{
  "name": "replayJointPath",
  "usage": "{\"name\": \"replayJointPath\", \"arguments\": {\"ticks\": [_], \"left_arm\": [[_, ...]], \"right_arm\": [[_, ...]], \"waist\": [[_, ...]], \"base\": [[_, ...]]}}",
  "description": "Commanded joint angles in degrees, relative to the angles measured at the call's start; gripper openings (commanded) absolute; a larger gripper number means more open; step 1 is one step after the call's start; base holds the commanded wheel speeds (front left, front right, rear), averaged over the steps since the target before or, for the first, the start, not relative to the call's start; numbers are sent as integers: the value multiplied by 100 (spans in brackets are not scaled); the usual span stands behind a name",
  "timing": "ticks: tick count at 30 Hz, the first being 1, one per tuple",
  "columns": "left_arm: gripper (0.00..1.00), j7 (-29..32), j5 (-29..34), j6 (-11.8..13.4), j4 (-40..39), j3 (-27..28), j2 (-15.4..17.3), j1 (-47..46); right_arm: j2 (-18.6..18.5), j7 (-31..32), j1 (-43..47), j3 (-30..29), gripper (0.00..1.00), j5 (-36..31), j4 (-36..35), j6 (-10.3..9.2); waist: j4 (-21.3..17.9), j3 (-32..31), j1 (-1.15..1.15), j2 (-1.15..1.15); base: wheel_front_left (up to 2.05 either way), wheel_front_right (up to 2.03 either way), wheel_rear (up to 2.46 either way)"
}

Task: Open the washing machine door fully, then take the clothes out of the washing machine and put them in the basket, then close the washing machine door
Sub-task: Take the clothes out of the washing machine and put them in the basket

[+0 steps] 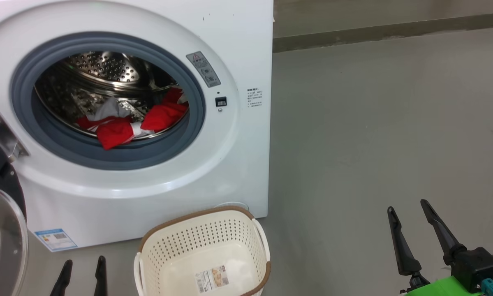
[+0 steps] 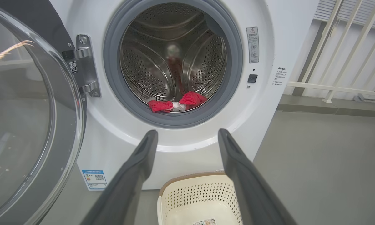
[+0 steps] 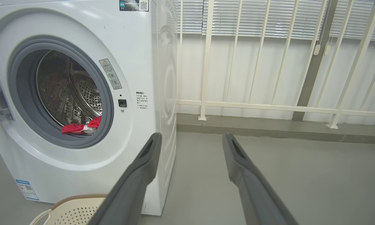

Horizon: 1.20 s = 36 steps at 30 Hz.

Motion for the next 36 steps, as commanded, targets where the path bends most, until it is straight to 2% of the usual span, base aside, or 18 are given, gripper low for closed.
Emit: {"name": "replayJointPath", "arguments": {"ticks": [1, 16, 36], "left_arm": [[100, -70, 43, 59, -155, 209, 67, -230], [100, -70, -41, -96, -412, 241, 3, -186], [100, -70, 65, 11, -420, 239, -17, -123]], "right_arm": [[-52, -37, -170, 131, 100, 36, -128, 35], [-46, -37, -202, 138, 100, 63, -78, 35], [-71, -37, -190, 228, 100, 82, -85, 35]], "waist": [[-4, 1, 0, 0], [-9, -4, 0, 0], [-22, -25, 0, 0]], "base": [[131, -149, 18], [158, -163, 6], [12, -12, 0]]}}
